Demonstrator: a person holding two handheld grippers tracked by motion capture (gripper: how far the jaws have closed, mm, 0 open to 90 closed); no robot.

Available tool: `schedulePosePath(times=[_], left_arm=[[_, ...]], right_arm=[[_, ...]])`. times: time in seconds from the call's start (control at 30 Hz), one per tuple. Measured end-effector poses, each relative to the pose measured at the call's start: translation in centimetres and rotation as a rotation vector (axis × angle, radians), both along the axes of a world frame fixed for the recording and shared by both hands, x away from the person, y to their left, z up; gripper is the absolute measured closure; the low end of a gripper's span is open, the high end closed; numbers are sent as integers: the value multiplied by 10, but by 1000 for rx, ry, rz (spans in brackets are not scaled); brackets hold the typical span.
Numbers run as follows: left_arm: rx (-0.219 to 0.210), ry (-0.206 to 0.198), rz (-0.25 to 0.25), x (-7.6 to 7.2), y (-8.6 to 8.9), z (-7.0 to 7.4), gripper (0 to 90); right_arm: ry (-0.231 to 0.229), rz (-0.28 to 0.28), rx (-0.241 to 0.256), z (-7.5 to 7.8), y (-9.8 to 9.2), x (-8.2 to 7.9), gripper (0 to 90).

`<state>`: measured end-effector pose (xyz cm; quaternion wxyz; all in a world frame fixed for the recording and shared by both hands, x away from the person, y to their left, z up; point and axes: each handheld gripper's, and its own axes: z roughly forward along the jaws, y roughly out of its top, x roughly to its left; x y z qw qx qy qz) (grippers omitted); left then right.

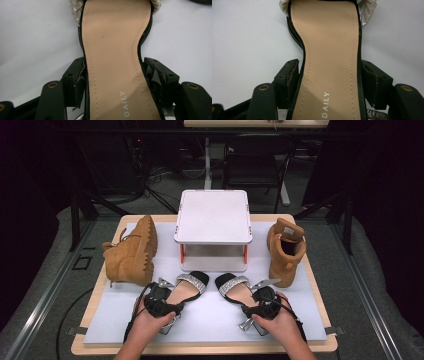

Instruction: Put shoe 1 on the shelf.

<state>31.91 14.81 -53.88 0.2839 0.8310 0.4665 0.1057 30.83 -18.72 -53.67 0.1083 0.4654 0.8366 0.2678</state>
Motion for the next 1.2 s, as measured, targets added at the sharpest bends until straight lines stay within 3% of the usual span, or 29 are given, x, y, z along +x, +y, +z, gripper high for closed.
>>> schedulePosePath(times=[0.1,0.2,0.27,0.7,1.2], left_arm=[[-8,0,13,-1,0,0,382],[-17,-1,30,-1,0,0,390],[-26,-2,43,-2,0,0,395],[-64,8,79,-4,5,0,421],[-58,-1,109,-7,7,7,421]], right_arm=[[0,-9,-4,0,0,0,367],[-1,-29,14,0,0,-1,378],[-7,-54,52,-1,-1,-1,387],[-7,-95,96,1,-5,-6,413],[-36,-141,56,5,-1,-12,416]])
